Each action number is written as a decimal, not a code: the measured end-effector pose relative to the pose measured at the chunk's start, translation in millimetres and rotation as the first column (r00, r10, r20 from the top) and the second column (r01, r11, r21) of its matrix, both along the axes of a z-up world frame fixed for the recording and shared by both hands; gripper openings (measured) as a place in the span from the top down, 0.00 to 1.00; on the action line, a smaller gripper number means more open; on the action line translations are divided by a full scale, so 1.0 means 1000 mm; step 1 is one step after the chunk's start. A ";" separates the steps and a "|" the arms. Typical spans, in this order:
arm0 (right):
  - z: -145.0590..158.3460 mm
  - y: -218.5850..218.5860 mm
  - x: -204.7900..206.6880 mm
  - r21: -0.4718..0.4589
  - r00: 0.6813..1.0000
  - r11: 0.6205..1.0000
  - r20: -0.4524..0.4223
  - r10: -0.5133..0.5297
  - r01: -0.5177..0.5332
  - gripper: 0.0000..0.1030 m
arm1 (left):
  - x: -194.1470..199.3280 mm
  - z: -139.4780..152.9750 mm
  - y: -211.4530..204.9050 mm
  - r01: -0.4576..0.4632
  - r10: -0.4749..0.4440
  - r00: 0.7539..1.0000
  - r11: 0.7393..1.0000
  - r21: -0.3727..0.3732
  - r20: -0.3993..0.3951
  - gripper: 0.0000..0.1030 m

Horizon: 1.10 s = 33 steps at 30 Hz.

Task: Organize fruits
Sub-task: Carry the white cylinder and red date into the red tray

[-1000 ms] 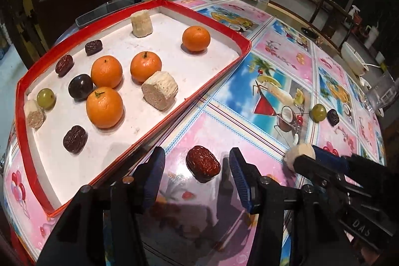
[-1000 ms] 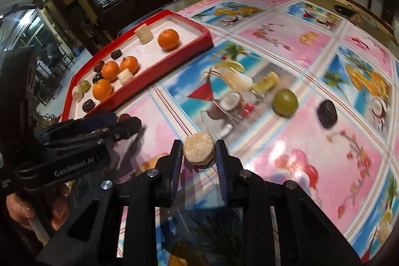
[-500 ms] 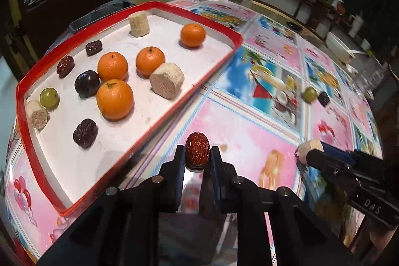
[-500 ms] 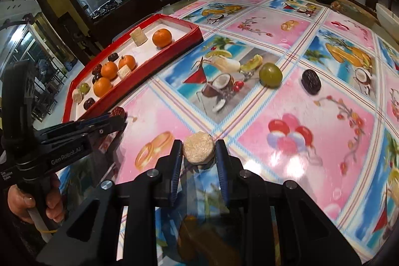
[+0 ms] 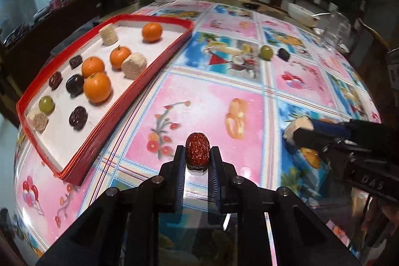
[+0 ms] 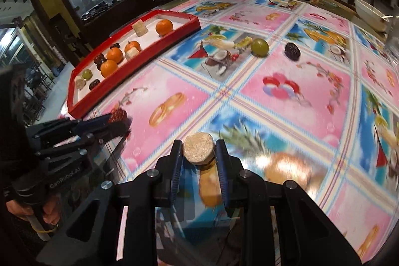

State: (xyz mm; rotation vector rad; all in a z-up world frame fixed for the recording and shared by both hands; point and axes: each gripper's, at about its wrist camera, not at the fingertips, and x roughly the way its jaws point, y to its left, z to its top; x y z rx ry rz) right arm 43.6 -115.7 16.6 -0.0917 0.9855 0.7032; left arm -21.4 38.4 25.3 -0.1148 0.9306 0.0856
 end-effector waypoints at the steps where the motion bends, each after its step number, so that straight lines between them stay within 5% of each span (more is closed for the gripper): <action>1: 0.000 0.000 -0.003 -0.006 1.000 1.000 0.002 -0.015 0.015 0.72 | 0.000 0.002 0.000 0.009 -0.009 1.000 1.000 -0.005 0.010 0.82; 9: 0.004 0.013 -0.019 -0.023 0.996 0.996 0.003 -0.087 0.087 0.72 | -0.004 0.017 0.013 0.056 -0.054 0.997 0.998 -0.040 0.063 0.82; 18: 0.016 0.065 -0.022 -0.021 0.999 0.998 0.009 -0.052 0.052 0.72 | -0.010 0.031 0.044 0.061 -0.055 0.993 0.997 -0.054 0.101 0.82; 33: 0.041 0.177 -0.003 -0.002 0.992 0.993 0.059 0.115 -0.115 0.72 | -0.007 0.036 0.149 -0.107 0.107 0.987 0.994 -0.006 0.118 0.82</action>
